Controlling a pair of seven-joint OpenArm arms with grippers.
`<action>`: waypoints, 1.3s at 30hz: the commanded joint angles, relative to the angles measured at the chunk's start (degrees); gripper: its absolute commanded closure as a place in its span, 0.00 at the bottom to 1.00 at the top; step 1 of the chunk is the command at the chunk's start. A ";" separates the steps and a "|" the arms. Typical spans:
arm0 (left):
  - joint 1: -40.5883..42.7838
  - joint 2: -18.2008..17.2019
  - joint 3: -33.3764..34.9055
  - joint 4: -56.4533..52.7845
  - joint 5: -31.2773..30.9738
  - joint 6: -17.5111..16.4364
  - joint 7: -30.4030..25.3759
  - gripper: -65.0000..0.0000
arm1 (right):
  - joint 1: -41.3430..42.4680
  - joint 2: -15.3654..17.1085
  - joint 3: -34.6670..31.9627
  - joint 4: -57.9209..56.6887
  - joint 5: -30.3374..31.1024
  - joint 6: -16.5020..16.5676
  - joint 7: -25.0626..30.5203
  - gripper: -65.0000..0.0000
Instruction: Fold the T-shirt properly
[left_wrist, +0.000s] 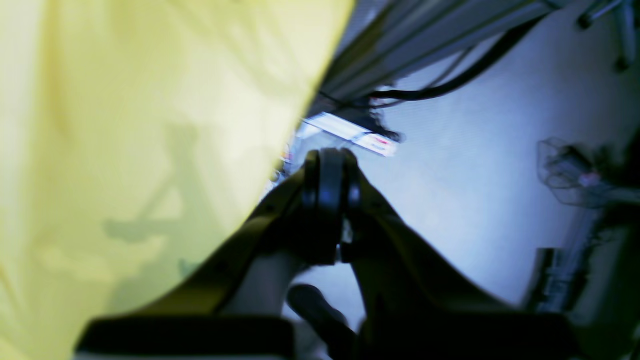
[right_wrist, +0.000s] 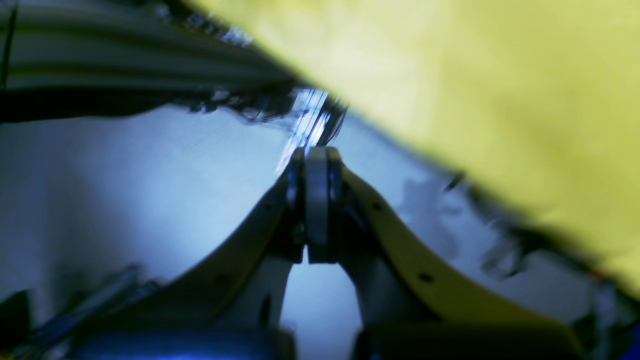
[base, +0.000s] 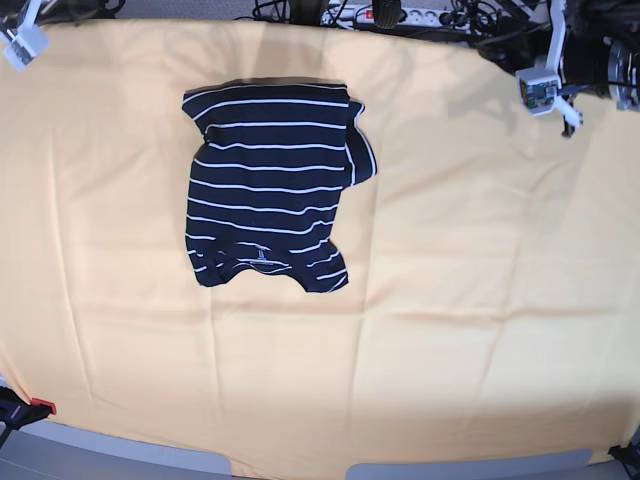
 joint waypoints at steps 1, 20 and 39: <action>2.91 -0.87 -1.88 0.42 -0.86 0.13 0.28 1.00 | -2.56 -0.24 0.57 0.59 0.95 0.32 0.34 1.00; 29.53 21.84 0.24 -10.56 7.30 -2.26 -0.15 1.00 | -7.23 -0.70 -19.54 -24.63 0.95 0.32 0.34 1.00; 4.31 30.25 26.29 -56.30 40.92 -0.02 -27.65 1.00 | 20.13 -0.87 -54.58 -65.53 -37.57 0.32 30.60 1.00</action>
